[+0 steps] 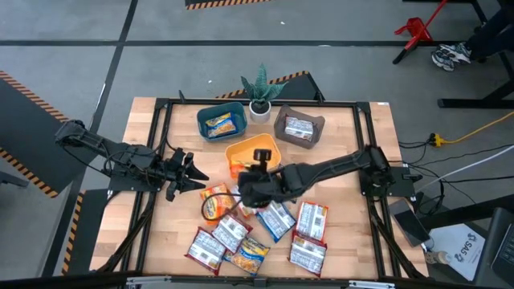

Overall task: Sort Maruchan noodles
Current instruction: Put the orange noodle pack into the yellow bin

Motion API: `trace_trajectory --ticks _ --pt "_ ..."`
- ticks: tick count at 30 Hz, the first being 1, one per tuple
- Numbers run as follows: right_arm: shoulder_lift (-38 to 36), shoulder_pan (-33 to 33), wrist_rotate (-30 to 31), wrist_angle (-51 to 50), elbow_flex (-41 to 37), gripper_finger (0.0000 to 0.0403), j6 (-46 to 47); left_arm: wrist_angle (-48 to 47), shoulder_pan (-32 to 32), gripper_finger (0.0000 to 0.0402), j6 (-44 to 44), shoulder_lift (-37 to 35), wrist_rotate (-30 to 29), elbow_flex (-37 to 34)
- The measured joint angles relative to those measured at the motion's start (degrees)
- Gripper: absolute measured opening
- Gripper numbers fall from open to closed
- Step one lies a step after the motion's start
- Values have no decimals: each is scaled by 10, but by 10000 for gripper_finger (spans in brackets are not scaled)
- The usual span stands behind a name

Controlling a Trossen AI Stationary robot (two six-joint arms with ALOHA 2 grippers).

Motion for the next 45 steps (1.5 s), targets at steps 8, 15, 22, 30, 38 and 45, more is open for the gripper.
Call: trace_trajectory --ticks 8,15,22,30,38,45 --pt "11 -39 30 50 -98 51 -205 -12 0 164 1 0 0 0" --pt "11 -71 35 214 -226 44 -336 -21 0 164 24 0 -7 0" --pt "12 -85 21 298 -288 51 -377 -36 0 164 31 0 -39 0" --pt "12 -107 -27 306 -290 73 -377 -42 0 164 41 0 -48 0" --pt "12 -125 -53 313 -290 145 -374 -43 0 164 41 0 -62 0" --pt "6 -116 -50 247 -258 194 -373 -52 0 164 41 0 -63 0"
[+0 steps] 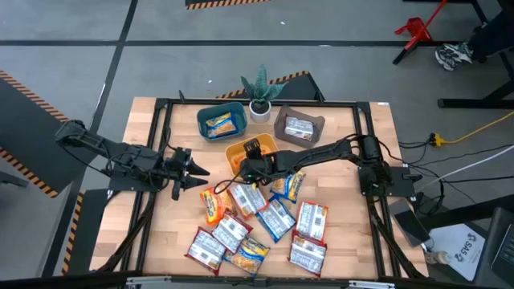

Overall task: Sort Maruchan noodles
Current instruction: Put the orange noodle pack into the yellow bin

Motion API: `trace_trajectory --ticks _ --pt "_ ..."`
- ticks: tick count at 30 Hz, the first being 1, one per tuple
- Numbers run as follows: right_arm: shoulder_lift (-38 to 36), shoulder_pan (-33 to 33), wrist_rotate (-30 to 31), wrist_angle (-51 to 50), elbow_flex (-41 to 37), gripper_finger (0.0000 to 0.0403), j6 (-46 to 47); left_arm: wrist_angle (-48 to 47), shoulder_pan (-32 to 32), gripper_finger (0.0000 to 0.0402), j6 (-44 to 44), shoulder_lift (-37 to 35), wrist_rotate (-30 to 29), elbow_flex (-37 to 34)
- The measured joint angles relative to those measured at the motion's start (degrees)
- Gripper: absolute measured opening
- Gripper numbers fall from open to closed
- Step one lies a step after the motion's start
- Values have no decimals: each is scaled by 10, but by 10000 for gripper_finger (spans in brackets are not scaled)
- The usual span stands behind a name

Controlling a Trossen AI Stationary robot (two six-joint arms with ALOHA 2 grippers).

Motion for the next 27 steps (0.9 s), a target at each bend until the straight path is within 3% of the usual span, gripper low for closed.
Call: trace_trajectory --ticks 7,11,20,27 --pt "-1 24 -57 -112 79 196 59 -2 0 164 0 0 0 0" --pt "-1 22 -122 -128 92 178 124 -3 0 164 0 0 0 0" --pt "0 22 -167 -130 70 81 163 -19 0 164 0 0 0 0" --pt "0 14 -167 -97 39 7 156 -23 0 164 0 0 -15 0"
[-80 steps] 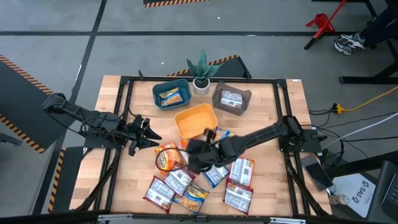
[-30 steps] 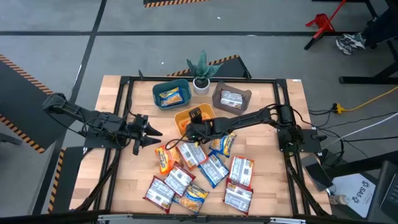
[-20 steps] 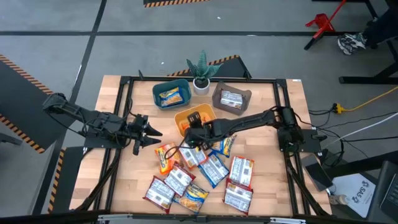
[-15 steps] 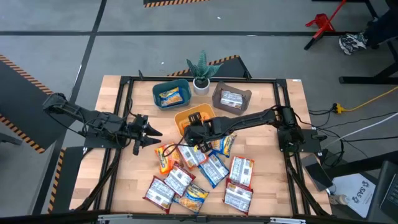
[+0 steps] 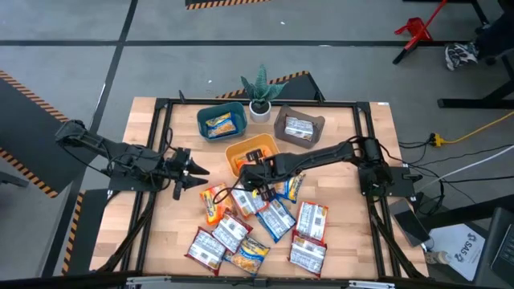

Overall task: Sort Maruchan noodles
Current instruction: Put the orange noodle pack into the yellow bin, then put the right red noodle pack into the black bin

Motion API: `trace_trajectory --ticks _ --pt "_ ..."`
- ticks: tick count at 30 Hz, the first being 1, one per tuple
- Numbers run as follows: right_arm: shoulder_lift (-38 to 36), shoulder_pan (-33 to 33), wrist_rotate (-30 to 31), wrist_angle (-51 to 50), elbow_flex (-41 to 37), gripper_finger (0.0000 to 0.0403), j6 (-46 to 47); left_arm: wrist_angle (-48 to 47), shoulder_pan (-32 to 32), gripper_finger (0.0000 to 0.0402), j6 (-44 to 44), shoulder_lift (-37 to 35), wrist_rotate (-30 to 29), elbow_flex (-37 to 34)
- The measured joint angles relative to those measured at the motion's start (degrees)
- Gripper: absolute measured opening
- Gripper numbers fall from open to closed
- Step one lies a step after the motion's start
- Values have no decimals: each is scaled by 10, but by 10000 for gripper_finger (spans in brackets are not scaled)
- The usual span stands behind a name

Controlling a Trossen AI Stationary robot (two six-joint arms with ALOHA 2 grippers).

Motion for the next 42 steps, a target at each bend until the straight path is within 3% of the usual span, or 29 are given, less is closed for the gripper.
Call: trace_trajectory --ticks 14,26,31,35,42 --pt "1 -42 -13 58 -21 2 0 -2 0 164 3 0 0 0" --pt "-62 -6 18 9 -20 1 74 -4 0 164 3 0 -1 0" --pt "-51 -12 24 -15 -20 1 125 -4 0 164 3 0 -17 0" --pt "-47 -8 5 -99 -21 1 220 -6 0 164 0 0 -17 0" --pt "-94 80 32 -357 -21 1 534 -5 0 164 -9 0 -10 0"
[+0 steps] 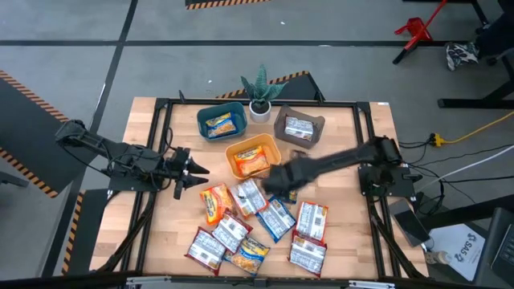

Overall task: Sort Maruchan noodles
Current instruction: Put the right red noodle pack into the black bin

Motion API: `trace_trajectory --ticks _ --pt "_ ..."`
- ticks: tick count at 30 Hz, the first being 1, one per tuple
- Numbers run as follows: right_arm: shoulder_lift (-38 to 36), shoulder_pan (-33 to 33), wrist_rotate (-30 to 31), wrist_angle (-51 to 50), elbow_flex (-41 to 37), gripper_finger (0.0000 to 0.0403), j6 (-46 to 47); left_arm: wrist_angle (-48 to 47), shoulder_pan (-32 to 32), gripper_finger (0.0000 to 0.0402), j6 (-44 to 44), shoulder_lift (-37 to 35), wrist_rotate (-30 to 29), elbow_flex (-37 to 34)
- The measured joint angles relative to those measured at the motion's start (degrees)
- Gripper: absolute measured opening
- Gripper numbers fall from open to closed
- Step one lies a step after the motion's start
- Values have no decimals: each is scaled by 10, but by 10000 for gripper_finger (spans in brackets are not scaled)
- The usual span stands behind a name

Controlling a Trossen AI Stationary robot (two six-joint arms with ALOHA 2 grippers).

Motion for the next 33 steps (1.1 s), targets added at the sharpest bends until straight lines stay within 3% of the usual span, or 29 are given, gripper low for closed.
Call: trace_trajectory --ticks 4,7,13,17,20,23,27,33 --pt "-24 85 2 -93 0 2 219 22 0 164 -31 2 5 0" --pt "-35 154 -2 -119 0 25 362 51 0 164 -36 16 18 0" --pt "-35 263 -33 -125 0 143 577 179 -17 165 -37 102 21 0" --pt "-35 312 -29 -125 -3 229 729 317 -29 168 -42 205 22 0" --pt "-45 341 -28 -126 -31 265 828 445 -28 168 -57 302 26 1" --pt "-67 368 -31 -127 -71 273 901 496 -12 165 -65 404 68 48" --pt "-99 397 7 -114 -114 263 986 468 5 163 -30 535 145 170" --pt "-110 401 35 -61 -148 239 991 437 18 153 36 690 208 340"
